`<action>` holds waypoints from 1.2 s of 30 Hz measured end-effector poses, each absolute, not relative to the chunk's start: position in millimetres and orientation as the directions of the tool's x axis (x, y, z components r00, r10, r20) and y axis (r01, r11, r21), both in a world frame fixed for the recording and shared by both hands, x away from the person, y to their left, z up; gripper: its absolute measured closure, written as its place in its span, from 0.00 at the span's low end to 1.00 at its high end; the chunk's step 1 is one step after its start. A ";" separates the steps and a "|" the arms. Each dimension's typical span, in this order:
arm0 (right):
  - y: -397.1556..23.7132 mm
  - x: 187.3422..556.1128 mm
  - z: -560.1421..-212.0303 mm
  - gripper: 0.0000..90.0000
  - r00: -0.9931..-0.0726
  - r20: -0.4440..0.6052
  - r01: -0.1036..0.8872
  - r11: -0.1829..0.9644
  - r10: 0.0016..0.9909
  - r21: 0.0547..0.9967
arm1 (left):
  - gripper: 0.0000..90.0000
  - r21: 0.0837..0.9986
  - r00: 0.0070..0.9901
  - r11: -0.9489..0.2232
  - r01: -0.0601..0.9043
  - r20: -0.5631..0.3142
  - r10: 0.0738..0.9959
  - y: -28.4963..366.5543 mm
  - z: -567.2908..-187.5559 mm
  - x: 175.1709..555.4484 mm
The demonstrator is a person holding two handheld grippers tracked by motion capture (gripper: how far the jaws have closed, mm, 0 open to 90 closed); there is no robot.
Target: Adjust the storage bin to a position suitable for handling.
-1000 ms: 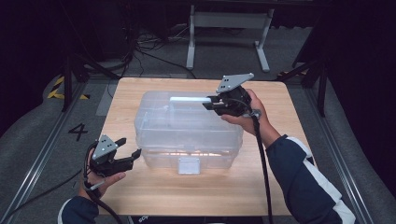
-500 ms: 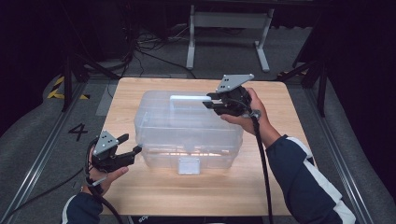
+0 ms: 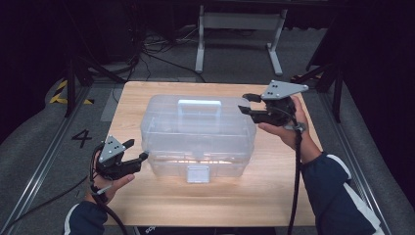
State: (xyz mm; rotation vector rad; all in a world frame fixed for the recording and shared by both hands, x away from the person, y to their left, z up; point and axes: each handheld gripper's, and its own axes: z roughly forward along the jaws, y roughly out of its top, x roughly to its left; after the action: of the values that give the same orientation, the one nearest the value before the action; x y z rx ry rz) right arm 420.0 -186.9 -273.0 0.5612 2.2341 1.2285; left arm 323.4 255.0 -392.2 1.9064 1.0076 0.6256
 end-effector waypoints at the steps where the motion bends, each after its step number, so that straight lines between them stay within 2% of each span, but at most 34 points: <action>1: -193.5 418.8 -274.8 0.59 -0.771 -0.240 0.108 0.492 0.590 0.864 | 0.40 0.866 0.547 -0.297 0.401 0.034 0.837 255.0 -392.2 323.4; 7: -222.0 413.3 -291.8 0.55 -0.752 -0.206 0.147 0.464 0.626 0.874 | 0.38 0.871 0.554 -0.309 0.382 0.051 0.831 256.1 -386.6 326.1; 15: -243.5 402.5 -334.4 0.52 -0.758 -0.175 0.177 0.457 0.629 0.872 | 0.36 0.873 0.555 -0.320 0.368 0.070 0.829 256.7 -378.4 329.4; 19: -247.8 397.1 -354.0 0.50 -0.764 -0.177 0.180 0.468 0.621 0.865 | 0.36 0.873 0.552 -0.331 0.357 0.088 0.829 256.4 -374.7 330.0; 29: -247.3 395.0 -384.7 0.48 -0.778 -0.138 0.230 0.483 0.612 0.845 | 0.36 0.887 0.549 -0.304 0.347 0.070 0.833 256.9 -367.7 333.6; 36: -236.2 393.7 -396.3 0.49 -0.788 -0.143 0.206 0.474 0.600 0.856 | 0.36 0.893 0.546 -0.299 0.337 0.074 0.835 256.2 -365.2 336.2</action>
State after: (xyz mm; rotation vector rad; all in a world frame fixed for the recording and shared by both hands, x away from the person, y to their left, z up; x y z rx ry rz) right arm 393.7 -236.2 -396.3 0.6715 2.2996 1.2509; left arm 336.2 256.2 -365.2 1.8725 0.9581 0.6881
